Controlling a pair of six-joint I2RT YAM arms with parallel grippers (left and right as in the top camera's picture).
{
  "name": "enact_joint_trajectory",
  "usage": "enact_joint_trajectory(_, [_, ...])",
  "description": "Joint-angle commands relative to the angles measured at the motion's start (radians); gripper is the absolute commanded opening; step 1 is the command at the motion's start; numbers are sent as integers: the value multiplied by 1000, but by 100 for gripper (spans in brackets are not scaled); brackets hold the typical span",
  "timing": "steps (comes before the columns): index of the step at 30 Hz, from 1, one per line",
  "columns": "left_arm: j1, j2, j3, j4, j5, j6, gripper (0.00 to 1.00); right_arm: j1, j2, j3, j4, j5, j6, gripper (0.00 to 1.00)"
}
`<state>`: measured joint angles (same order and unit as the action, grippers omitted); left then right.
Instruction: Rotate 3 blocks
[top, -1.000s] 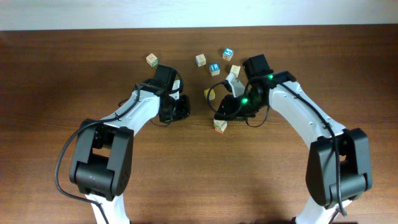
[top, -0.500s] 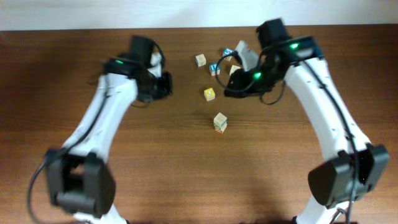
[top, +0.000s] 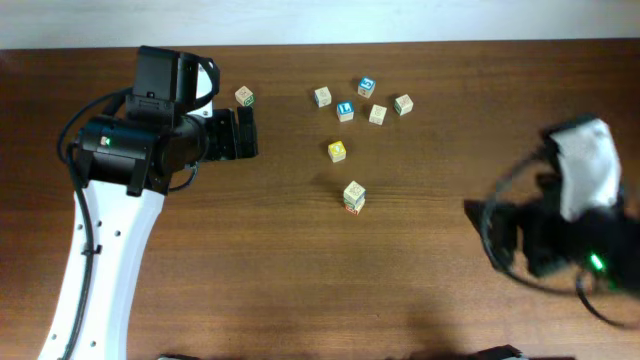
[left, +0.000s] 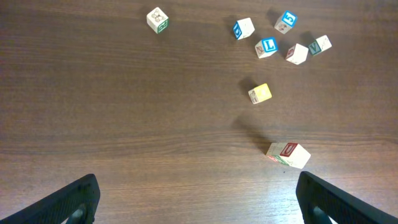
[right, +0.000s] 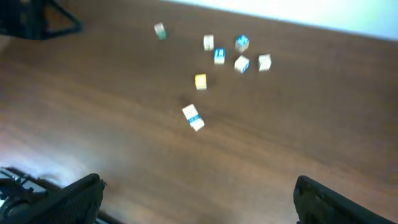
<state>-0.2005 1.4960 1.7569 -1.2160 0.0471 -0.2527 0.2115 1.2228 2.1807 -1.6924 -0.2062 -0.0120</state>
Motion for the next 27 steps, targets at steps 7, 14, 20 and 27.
enact_joint_trajectory(7, [0, -7, -1, -2, -14, 16, 99, -3, -132, 1, -6, 38, -8, 98])
enact_joint_trajectory(14, [0, -7, -1, -2, -14, 16, 99, -120, -244, -292, 225, 158, -28, 98])
enact_joint_trajectory(20, [0, -7, -1, -2, -14, 16, 99, -178, -548, -940, 770, 63, -219, 98])
enact_joint_trajectory(27, [0, -7, -1, -2, -14, 16, 99, -245, -922, -1623, 1255, -57, -216, 98])
